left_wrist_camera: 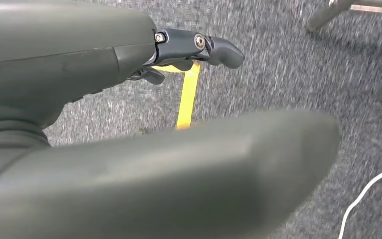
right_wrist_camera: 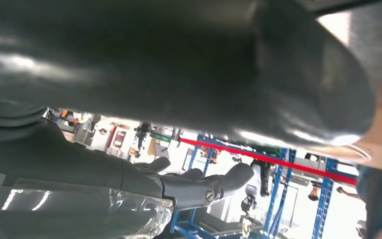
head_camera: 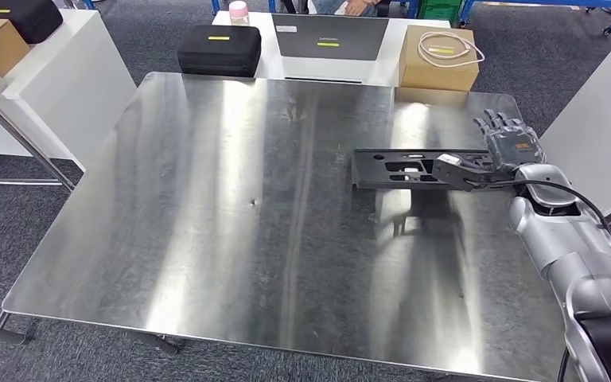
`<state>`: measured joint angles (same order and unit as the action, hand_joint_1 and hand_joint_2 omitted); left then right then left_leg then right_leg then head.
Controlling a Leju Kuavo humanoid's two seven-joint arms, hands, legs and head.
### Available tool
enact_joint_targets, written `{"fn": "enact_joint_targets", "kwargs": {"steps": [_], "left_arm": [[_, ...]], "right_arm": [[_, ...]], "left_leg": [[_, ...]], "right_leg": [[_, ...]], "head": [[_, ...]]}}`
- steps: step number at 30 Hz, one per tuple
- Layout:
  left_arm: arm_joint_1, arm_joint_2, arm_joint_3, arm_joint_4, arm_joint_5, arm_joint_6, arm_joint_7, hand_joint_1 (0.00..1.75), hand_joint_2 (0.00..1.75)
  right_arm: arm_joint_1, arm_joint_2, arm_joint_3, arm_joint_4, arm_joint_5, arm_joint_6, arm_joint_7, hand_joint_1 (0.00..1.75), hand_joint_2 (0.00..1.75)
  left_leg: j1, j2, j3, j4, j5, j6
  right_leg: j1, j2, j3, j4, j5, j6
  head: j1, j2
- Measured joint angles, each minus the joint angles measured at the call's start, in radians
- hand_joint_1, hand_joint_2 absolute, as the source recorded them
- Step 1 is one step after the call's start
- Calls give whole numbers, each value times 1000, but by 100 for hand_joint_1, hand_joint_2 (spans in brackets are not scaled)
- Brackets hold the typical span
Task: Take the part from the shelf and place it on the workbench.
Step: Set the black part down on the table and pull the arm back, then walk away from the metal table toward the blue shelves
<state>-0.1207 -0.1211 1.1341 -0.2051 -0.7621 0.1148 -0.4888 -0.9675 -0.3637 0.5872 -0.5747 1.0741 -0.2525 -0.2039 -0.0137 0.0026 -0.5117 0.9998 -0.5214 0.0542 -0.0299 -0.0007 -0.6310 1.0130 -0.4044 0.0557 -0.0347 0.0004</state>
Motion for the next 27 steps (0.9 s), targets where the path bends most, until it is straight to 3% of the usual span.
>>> {"fn": "enact_joint_targets", "kwargs": {"steps": [2, 5, 6, 7, 8, 11, 12, 14, 16, 18, 20, 22, 23, 25, 27], "left_arm": [[-1, 0, 0, 0, -3, -1, 0, 0, 0], [-2, 0, -1, 0, -9, -2, -1, 0, 0], [-1, -1, -2, 0, -10, -2, -1, 0, 0], [-1, -1, -2, 0, -10, -2, -1, 0, 0], [-1, -1, -2, 0, -11, -2, -1, 0, 0], [-2, -1, -2, 0, -13, -2, -1, 0, 0], [-3, -1, -2, 0, -13, -3, -2, 0, 0], [-3, -1, -3, 0, -13, -5, -2, 0, 0], [-5, -2, -4, 0, -14, -9, -2, 0, 0], [-6, -4, -5, 0, -14, -11, -3, 0, 0], [-7, -5, -6, 0, -14, -12, -3, 0, 0], [-7, -6, -8, 0, -14, -13, -3, 0, 0], [-7, -6, -8, 0, -14, -13, -3, 0, 0], [-7, -7, -9, 0, -14, -13, -4, 0, 0], [-6, -10, -9, 0, -14, -13, -6, 0, 0]], "right_arm": [[-1, -1, -4, -3, 2, 0, 4, 0, 0], [-2, -1, -8, -5, 4, 0, 5, 0, 0], [-1, -1, -8, -5, 4, 1, 5, 0, 0], [0, -1, -8, -5, 4, 1, 5, 0, 0], [0, -1, -8, -5, 4, 1, 5, 0, 0], [-3, -1, -9, -6, 4, 1, 5, 0, 0], [-5, -2, -10, -6, 4, 1, 5, 0, 0], [-8, -2, -10, -6, 5, 1, 5, 0, 0], [-7, -6, -11, -6, 5, 2, 5, 0, 0], [-7, -12, -13, -6, 5, 3, 5, 0, 0], [-5, -17, -15, -6, 5, 4, 5, 0, 0], [-1, -20, -15, -6, 5, 5, 5, 0, 0], [1, -20, -16, -6, 5, 6, 5, 0, 0], [0, -20, -17, -7, 5, 7, 5, 0, 0], [-5, -20, -18, -9, 6, 7, 5, 0, 0]], "left_leg": [[5, -1, -17, 40, -30, -11], [18, -2, -108, 221, -118, -31], [22, -2, -134, 268, -131, -34], [25, -2, -144, 282, -124, -36], [27, -2, -133, 255, -97, -37], [29, -3, -46, 67, 3, -32], [27, -5, -31, 33, 16, -29], [17, -8, -33, 21, 23, -19], [13, -8, -40, 13, 41, 2], [11, -6, -52, 3, 62, 24], [4, -6, -73, 4, 78, 36], [-3, -6, -94, 5, 93, 40], [-5, -6, -104, 5, 101, 40], [-6, -6, -124, 6, 117, 37], [-6, -3, -143, 4, 135, 30]], "right_leg": [[-6, 0, 2, -2, 1, -10], [-8, -1, 1, -2, 2, -21], [-8, -1, 0, -2, 3, -22], [-8, -1, -1, -2, 4, -23], [-9, -1, 0, -2, 5, -23], [-8, 0, 0, -2, 9, -17], [-6, 0, -2, -2, 13, -11], [-2, 0, -6, -6, 24, 6], [-2, -1, -15, -3, 21, 18], [-2, -2, -45, 61, -31, 11], [-1, -1, -91, 196, -108, 0], [2, -1, -104, 285, -142, 6], [5, -1, -84, 274, -135, 13], [10, -1, 3, 156, -100, 23], [25, 0, 89, 14, -87, 14]], "head": [[-3, 0], [-8, 0], [-8, 0], [-9, 0], [-9, 0], [-9, 0], [-8, 0], [-8, 0], [-8, 0], [-3, 0], [2, 0], [3, 0], [3, 0], [4, 0], [4, 0]]}}
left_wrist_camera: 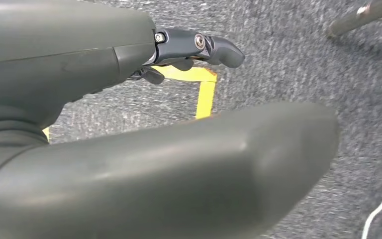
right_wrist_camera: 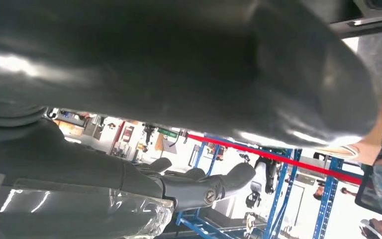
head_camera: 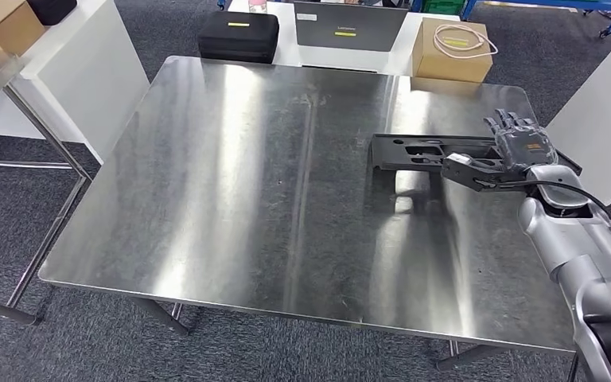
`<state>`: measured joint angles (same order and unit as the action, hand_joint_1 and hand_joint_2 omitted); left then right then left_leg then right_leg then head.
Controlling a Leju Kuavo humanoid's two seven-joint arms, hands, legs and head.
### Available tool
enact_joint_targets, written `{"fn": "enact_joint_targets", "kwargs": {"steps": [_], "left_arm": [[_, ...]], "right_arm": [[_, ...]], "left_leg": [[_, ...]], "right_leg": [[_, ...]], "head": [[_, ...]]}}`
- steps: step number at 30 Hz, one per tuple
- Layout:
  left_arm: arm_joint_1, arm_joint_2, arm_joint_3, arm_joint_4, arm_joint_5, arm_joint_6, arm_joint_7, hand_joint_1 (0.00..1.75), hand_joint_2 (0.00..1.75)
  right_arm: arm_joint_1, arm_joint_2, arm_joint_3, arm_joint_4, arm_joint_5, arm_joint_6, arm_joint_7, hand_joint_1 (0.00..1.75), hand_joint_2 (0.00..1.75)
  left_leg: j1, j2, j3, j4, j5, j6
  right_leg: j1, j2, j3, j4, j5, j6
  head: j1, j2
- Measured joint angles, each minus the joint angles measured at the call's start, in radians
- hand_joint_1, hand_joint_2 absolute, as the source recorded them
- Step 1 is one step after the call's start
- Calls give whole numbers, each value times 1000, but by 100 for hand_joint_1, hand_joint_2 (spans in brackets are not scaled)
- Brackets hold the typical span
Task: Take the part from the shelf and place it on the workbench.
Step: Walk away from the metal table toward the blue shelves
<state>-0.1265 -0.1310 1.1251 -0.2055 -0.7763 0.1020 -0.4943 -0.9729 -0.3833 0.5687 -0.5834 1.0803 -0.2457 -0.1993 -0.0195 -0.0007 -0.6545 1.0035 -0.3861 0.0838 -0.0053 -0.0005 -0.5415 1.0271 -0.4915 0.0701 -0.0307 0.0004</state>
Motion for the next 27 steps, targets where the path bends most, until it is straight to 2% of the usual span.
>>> {"fn": "enact_joint_targets", "kwargs": {"steps": [1, 2, 4, 6, 8, 9, 10, 11, 13, 15, 16, 18, 19, 20, 21, 22, 24, 25, 26, 27], "left_arm": [[1, -2, 0, 0, 0, 0, -1, 0, 0], [1, -4, 0, 0, 1, 0, -1, 0, 0], [2, -4, -1, 0, 1, 1, -1, 0, 0], [2, -3, -1, 0, 1, 1, -2, 0, 0], [3, -3, -1, 0, 1, 1, -2, 0, 0], [3, -3, -1, 0, 1, 1, -2, 0, 0], [3, -3, -1, 0, 1, 0, -2, 0, 0], [3, -3, -1, 0, 1, 0, -2, 0, 0], [2, -2, -1, 0, 1, -1, -2, 0, 0], [1, -3, -2, 0, 0, -2, -1, 0, 0], [1, -3, -2, 0, 0, -3, 0, 0, 0], [-1, -1, -2, 0, 0, -4, 2, 0, 0], [-2, 0, -2, 0, 0, -4, 3, 0, 0], [-5, 1, -2, 0, 0, -4, 3, 0, 0], [-7, 1, -2, 0, 0, -4, 3, 0, 0], [-9, 2, -2, 0, 0, -4, 3, 0, 0], [-10, 2, -2, 0, 0, -4, 3, 0, 0], [-10, 2, -2, 0, 0, -4, 3, 0, 0], [-10, 2, -2, 0, 0, -4, 3, 0, 0], [-10, 2, -2, 0, 0, -4, 3, 0, 0]], "right_arm": [[-1, 0, -1, -1, 0, 0, 0, 0, 0], [-2, 1, -1, -2, 1, 1, 0, 0, 0], [1, 2, 0, -1, 2, 2, 0, 0, 0], [3, 6, 1, -1, 3, 2, 0, 0, 0], [2, 9, 1, -1, 4, 2, 0, 0, 0], [4, 11, 1, -1, 4, 1, 0, 0, 0], [6, 12, 1, 0, 5, 0, 0, 0, 0], [8, 15, 2, 1, 5, -1, 0, 0, 0], [9, 21, 1, 2, 7, -3, 0, 0, 0], [7, 25, 1, 2, 9, -7, 3, 0, 0], [7, 27, 1, 2, 10, -10, 4, 0, 0], [9, 30, 0, 2, 14, -15, 7, 0, 0], [11, 31, 0, 3, 16, -16, 8, 0, 0], [12, 30, 0, 3, 17, -17, 9, 0, 0], [13, 29, 0, 3, 18, -17, 10, 0, 0], [12, 29, -1, 3, 18, -17, 10, 0, 0], [13, 28, -1, 4, 18, -18, 10, 0, 0], [14, 29, -1, 4, 19, -18, 10, 0, 0], [15, 29, -1, 4, 19, -18, 10, 0, 0], [15, 29, -1, 5, 19, -18, 10, 0, 0]], "left_leg": [[0, 2, -7, -2, 10, -4], [1, 2, -12, -3, 19, -7], [-3, -2, -20, 1, 17, -14], [-2, -6, -46, 59, -34, -28], [12, -6, -93, 191, -104, -47], [22, -5, -114, 253, -124, -56], [32, -3, -123, 288, -127, -65], [42, -1, -117, 287, -112, -74], [59, 2, -63, 188, -56, -93], [60, -3, -14, 99, -29, -104], [56, -7, -6, 84, -31, -104], [44, -11, -11, 82, -30, -95], [41, -9, -12, 71, -30, -87], [39, -8, -14, 60, -26, -74], [39, -7, -19, 48, -21, -59], [37, -6, -26, 40, -14, -43], [29, -7, -48, 40, 6, -20], [23, -7, -60, 40, 16, -14], [17, -7, -73, 40, 29, -10], [12, -7, -86, 40, 42, -8]], "right_leg": [[8, 1, 21, -42, 1, -7], [14, 1, 29, -60, 2, -12], [-1, -3, 25, -69, 15, -21], [-23, -9, 23, -77, 27, -35], [-30, -13, 16, -75, 34, -44], [-33, -15, 13, -72, 35, -44], [-36, -17, 10, -67, 35, -44], [-41, -18, 8, -61, 34, -42], [-53, -19, 3, -42, 25, -30], [-52, -17, -9, -21, 15, -11], [-48, -16, -15, -15, 15, -2], [-44, -15, -20, -15, 23, 15], [-48, -15, -24, -15, 23, 21], [-51, -15, -34, -7, 11, 22], [-52, -15, -49, 20, -14, 18], [-53, -14, -69, 67, -50, 10], [-45, -11, -106, 196, -121, 0], [-39, -9, -113, 246, -136, 1], [-32, -7, -105, 265, -130, 4], [-23, -5, -80, 251, -108, 8]], "head": [[1, 0], [1, 0], [2, 0], [0, 0], [-1, 0], [-2, 0], [-1, 0], [-1, 0], [-2, 0], [-5, 0], [-5, 0], [-7, 0], [-7, 0], [-6, 0], [-3, 0], [2, 0], [7, 0], [8, 0], [8, 0], [8, 0]]}}
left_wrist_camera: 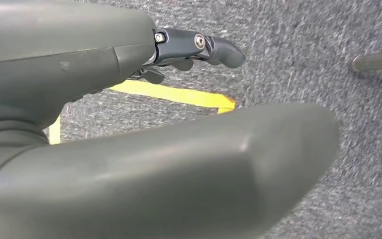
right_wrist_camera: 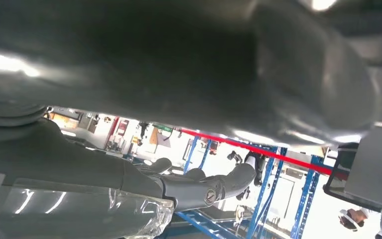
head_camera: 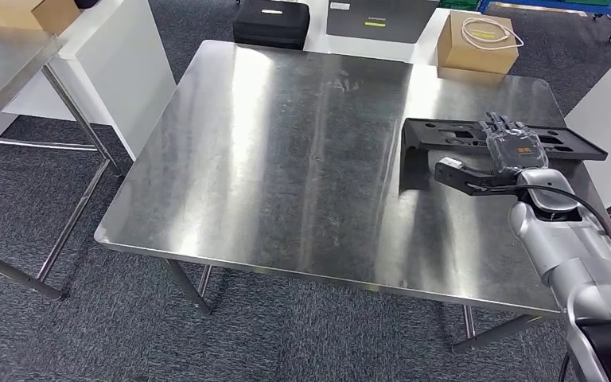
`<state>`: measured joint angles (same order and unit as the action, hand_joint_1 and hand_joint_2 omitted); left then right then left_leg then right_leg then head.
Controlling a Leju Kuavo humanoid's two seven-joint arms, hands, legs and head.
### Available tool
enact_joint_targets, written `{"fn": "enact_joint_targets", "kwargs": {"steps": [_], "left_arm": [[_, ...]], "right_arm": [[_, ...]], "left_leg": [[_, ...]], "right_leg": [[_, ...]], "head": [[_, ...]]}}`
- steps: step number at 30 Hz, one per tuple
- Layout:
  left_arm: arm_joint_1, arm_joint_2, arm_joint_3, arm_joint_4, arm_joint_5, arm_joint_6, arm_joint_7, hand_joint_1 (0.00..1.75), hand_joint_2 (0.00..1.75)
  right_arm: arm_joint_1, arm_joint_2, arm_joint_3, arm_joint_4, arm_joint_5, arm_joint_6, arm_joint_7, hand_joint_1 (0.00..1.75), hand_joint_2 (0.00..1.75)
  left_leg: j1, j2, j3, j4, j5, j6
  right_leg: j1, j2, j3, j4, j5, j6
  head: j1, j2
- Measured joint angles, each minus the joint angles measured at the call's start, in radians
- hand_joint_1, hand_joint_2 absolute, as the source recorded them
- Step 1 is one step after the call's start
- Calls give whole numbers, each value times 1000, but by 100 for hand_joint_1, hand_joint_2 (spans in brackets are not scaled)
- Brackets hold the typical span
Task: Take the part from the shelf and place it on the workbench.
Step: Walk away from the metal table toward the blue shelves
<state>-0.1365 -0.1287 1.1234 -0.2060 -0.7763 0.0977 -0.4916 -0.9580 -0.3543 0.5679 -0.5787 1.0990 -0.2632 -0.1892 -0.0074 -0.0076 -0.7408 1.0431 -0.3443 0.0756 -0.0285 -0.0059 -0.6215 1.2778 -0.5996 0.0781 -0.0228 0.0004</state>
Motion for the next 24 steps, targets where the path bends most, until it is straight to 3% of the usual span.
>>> {"fn": "enact_joint_targets", "kwargs": {"steps": [1, 2, 4, 6, 7, 8, 9, 11, 12, 13, 15, 16, 17, 18, 19, 20, 21, 23, 24], "left_arm": [[0, 0, 0, 0, 0, 0, 0, 0, 0], [0, -1, 0, 0, 0, 0, 0, 0, 0], [-1, -2, 0, 0, 0, -1, 0, 0, 0], [0, -2, 0, 0, 0, -1, 0, 0, 0], [1, -2, 0, 0, 1, -1, 0, 0, 0], [3, -2, 0, 0, 1, -1, 0, 0, 0], [6, -1, 0, 0, 1, -1, 0, 0, 0], [10, -1, 0, 0, 1, -1, 0, 0, 0], [11, -1, 0, 0, 1, -1, 0, 0, 0], [11, 0, 0, 0, 1, -1, 0, 0, 0], [10, 1, 0, 0, 1, -1, -1, 0, 0], [11, 2, 0, 0, 1, -1, -1, 0, 0], [10, 2, 0, 0, 1, -1, -1, 0, 0], [9, 1, 0, 0, 1, -2, -2, 0, 0], [8, 1, 0, 0, 1, -2, -2, 0, 0], [8, 1, 0, 0, 1, -2, -3, 0, 0], [8, 1, 0, 0, 1, -2, -3, 0, 0], [8, 1, 0, 0, 1, -2, -3, 0, 0], [8, 2, 0, 0, 1, -2, -3, 0, 0]], "right_arm": [[-2, 0, 0, 0, 0, 0, 0, 0, 0], [-5, 1, -1, 0, 0, 0, 0, 0, 0], [-10, 3, -4, -3, 0, -2, 0, 0, 0], [-14, 4, -6, -5, 1, -3, 1, 0, 0], [-16, 5, -6, -4, 2, -2, 1, 0, 0], [-17, 7, -6, -4, 3, -2, 2, 0, 0], [-16, 10, -5, -3, 4, 0, 2, 0, 0], [-16, 14, -5, -3, 6, 2, 1, 0, 0], [-17, 15, -5, -3, 6, 3, 1, 0, 0], [-17, 15, -5, -3, 6, 3, 1, 0, 0], [-17, 15, -5, -3, 6, 5, 1, 0, 0], [-17, 15, -6, -3, 6, 6, 1, 0, 0], [-18, 15, -7, -3, 6, 6, 1, 0, 0], [-19, 14, -9, -4, 6, 6, 1, 0, 0], [-20, 13, -11, -6, 6, 6, 1, 0, 0], [-21, 12, -13, -7, 6, 6, 1, 0, 0], [-22, 11, -14, -7, 6, 6, 1, 0, 0], [-18, 10, -14, -7, 6, 7, 1, 0, 0], [-15, 9, -14, -7, 7, 8, 2, 0, 0]], "left_leg": [[-4, 0, -15, 0, 14, 1], [-8, 0, -27, 0, 29, 1], [-10, 0, -39, -6, 57, -5], [-8, 0, -36, -25, 84, -17], [-5, -1, -36, -34, 94, -23], [-3, -1, -42, -34, 81, -30], [-1, -1, -52, -17, 42, -37], [7, 0, -77, 80, -86, -53], [12, 0, -86, 151, -136, -60], [18, 1, -89, 219, -156, -68], [31, 3, -60, 287, -126, -82], [38, 5, -20, 268, -102, -90], [44, 5, 32, 217, -103, -100], [45, 3, 87, 150, -121, -106], [44, 0, 127, 94, -144, -104], [39, -3, 148, 58, -165, -97], [32, -6, 154, 42, -167, -82], [24, -2, 141, 37, -147, -52], [22, 0, 130, 33, -134, -35]], "right_leg": [[8, 1, 42, -45, 25, -1], [18, 2, 91, -114, 32, -12], [34, 3, 160, -232, 19, -39], [42, 4, 164, -273, 19, -56], [34, 4, 154, -277, 34, -62], [28, 2, 143, -278, 50, -67], [21, 1, 132, -280, 68, -73], [14, -2, 101, -280, 105, -79], [12, -2, 85, -279, 121, -79], [10, -3, 64, -277, 137, -74], [2, -5, 24, -268, 162, -61], [-4, -6, 6, -261, 171, -53], [-8, -8, -11, -251, 177, -44], [-10, -9, -25, -242, 183, -36], [-8, -10, -34, -235, 189, -27], [-5, -12, -39, -232, 196, -17], [-3, -12, -42, -234, 205, -6], [-4, -12, -48, -238, 214, 11], [-6, -11, -58, -223, 193, 10]], "head": [[0, 0], [-1, 0], [-2, 0], [2, 0], [6, 0], [7, 0], [6, 0], [4, 0], [3, 0], [3, 0], [3, 0], [3, 0], [2, 0], [1, 0], [0, 0], [0, 0], [1, 0], [3, 0], [5, 0]]}}
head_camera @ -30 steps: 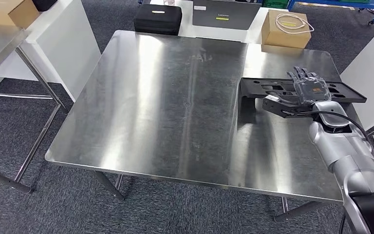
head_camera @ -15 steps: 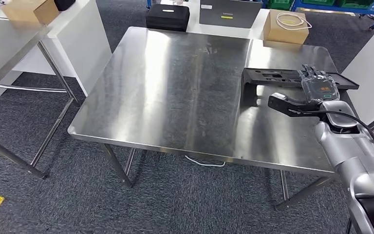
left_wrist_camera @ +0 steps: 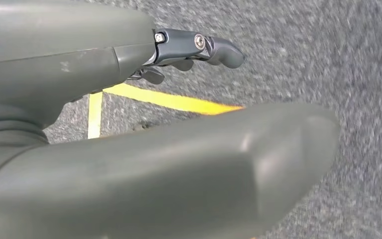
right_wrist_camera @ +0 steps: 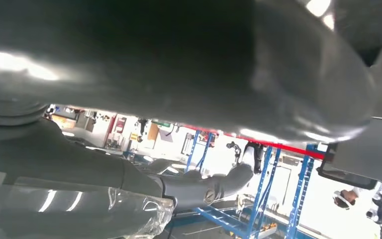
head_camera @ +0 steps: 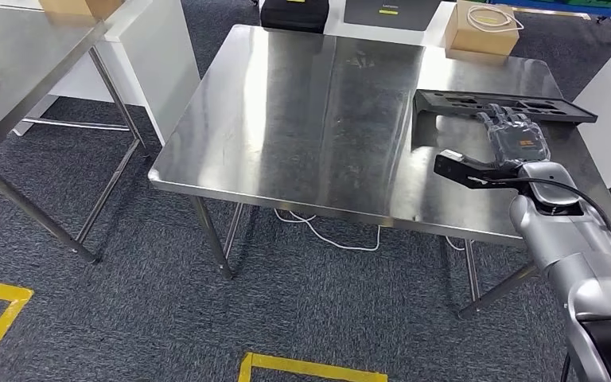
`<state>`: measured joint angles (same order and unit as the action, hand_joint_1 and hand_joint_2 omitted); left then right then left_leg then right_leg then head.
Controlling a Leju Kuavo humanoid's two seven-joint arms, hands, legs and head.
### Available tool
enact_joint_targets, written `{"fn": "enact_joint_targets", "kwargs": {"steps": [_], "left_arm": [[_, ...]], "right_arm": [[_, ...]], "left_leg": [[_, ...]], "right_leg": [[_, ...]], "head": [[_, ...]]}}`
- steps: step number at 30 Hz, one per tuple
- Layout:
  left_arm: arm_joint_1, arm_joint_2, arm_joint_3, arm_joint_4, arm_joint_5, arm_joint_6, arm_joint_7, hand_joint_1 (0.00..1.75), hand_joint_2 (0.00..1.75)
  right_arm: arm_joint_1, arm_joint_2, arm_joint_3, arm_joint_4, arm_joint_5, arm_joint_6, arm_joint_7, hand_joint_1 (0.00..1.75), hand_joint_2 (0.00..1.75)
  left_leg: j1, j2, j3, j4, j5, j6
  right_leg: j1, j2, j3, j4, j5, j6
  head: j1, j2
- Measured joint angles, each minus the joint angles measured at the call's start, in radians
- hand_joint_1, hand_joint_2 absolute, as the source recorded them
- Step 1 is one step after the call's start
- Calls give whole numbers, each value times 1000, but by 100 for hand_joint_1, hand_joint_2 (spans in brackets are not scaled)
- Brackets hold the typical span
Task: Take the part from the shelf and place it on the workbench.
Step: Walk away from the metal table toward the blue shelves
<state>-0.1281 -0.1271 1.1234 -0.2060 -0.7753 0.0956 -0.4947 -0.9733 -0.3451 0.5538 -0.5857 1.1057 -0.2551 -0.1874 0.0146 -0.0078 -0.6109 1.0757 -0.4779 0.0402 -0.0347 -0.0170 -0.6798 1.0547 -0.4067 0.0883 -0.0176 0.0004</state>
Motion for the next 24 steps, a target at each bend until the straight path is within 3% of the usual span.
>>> {"fn": "enact_joint_targets", "kwargs": {"steps": [2, 3, 4, 5, 6, 7, 8, 10, 11, 12, 14, 15, 16, 18, 19, 20, 22, 23, 24], "left_arm": [[0, 1, 0, 0, -1, 0, 0, 0, 0], [0, 1, 0, 0, -1, 0, 0, 0, 0], [0, 1, 0, 0, -2, 1, 1, 0, 0], [0, 1, 0, 0, -4, 1, 2, 0, 0], [0, 0, 0, 0, -6, 1, 3, 0, 0], [0, 0, 0, 0, -7, 1, 4, 0, 0], [0, -2, 0, 0, -9, 1, 5, 0, 0], [-2, -5, 0, 0, -10, 1, 7, 0, 0], [-2, -6, 0, 0, -11, 1, 7, 0, 0], [-3, -8, 0, 0, -11, 1, 7, 0, 0], [-2, -8, 0, 0, -11, 1, 8, 0, 0], [-1, -8, 0, 0, -11, 2, 8, 0, 0], [0, -9, 0, 0, -11, 4, 8, 0, 0], [-1, -9, 0, 0, -13, 6, 10, 0, 0], [-2, -10, -1, 0, -14, 7, 11, 0, 0], [-3, -10, -1, 0, -15, 7, 12, 0, 0], [-5, -10, -3, 0, -16, 8, 14, 0, 0], [-7, -10, -4, 0, -17, 9, 15, 0, 0], [-9, -10, -5, 0, -17, 9, 15, 0, 0]], "right_arm": [[4, -4, -1, 0, 1, 4, 3, 0, 0], [5, -7, -1, 0, 2, 6, 6, 0, 0], [6, -10, -2, 0, 2, 7, 7, 0, 0], [7, -12, -3, 0, 2, 7, 8, 0, 0], [10, -15, -4, 0, 2, 7, 9, 0, 0], [11, -18, -6, 0, 2, 7, 9, 0, 0], [11, -21, -8, 0, 2, 7, 9, 0, 0], [6, -26, -16, -6, 1, 7, 8, 0, 0], [2, -28, -19, -9, 2, 7, 7, 0, 0], [-1, -29, -22, -12, 3, 8, 7, 0, 0], [-7, -29, -24, -12, 9, 9, 6, 0, 0], [-8, -27, -24, -11, 13, 9, 7, 0, 0], [-8, -25, -24, -11, 15, 9, 7, 0, 0], [-8, -21, -24, -9, 20, 7, 7, 0, 0], [-8, -20, -24, -7, 22, 6, 8, 0, 0], [-7, -19, -24, -5, 25, 5, 8, 0, 0], [-4, -19, -24, 2, 29, 3, 9, 0, 0], [-4, -19, -24, 4, 31, 2, 9, 0, 0], [-4, -19, -25, 6, 32, 1, 9, 0, 0]], "left_leg": [[-2, 4, -32, -4, 31, 24], [-5, 4, -52, -4, 47, 30], [-8, 4, -71, -4, 62, 33], [-11, 4, -91, -4, 78, 34], [-13, 4, -112, -3, 95, 35], [-16, 4, -131, -3, 112, 34], [-17, 5, -149, -3, 129, 33], [-21, 4, -170, -4, 160, 28], [-21, 5, -171, -9, 175, 23], [-21, 6, -169, -19, 192, 17], [-20, 5, -167, -48, 220, 4], [-19, 4, -174, -49, 205, -2], [-18, 2, -184, -28, 164, -8], [-11, 1, -209, 87, 35, -20], [-7, 2, -217, 162, -10, -27], [-3, 3, -219, 229, -25, -34], [7, 5, -182, 282, 12, -44], [11, 5, -137, 255, 30, -47], [14, 5, -70, 194, 25, -49]], "right_leg": [[-3, 3, -35, 89, -89, -13], [0, 5, -52, 155, -138, -18], [2, 7, -61, 218, -167, -17], [6, 10, -59, 265, -175, -11], [11, 12, -40, 286, -162, -3], [17, 13, -5, 274, -140, 3], [23, 14, 48, 231, -126, 1], [40, 14, 176, 79, -157, -27], [46, 14, 216, 16, -180, -41], [53, 14, 235, -25, -194, -54], [47, 14, 218, -41, -167, -69], [39, 13, 207, -44, -147, -79], [30, 12, 191, -49, -124, -87], [23, 11, 153, -50, -81, -96], [23, 11, 131, -49, -62, -96], [22, 10, 109, -48, -44, -94], [21, 9, 66, -45, -12, -85], [19, 9, 46, -42, 3, -79], [19, 9, 29, -38, 15, -72]], "head": [[5, 0], [8, 0], [8, 0], [8, 0], [8, 0], [8, 0], [8, 0], [7, 0], [5, 0], [4, 0], [4, 0], [4, 0], [4, 0], [3, 0], [3, 0], [3, 0], [3, 0], [3, 0], [2, 0]]}}
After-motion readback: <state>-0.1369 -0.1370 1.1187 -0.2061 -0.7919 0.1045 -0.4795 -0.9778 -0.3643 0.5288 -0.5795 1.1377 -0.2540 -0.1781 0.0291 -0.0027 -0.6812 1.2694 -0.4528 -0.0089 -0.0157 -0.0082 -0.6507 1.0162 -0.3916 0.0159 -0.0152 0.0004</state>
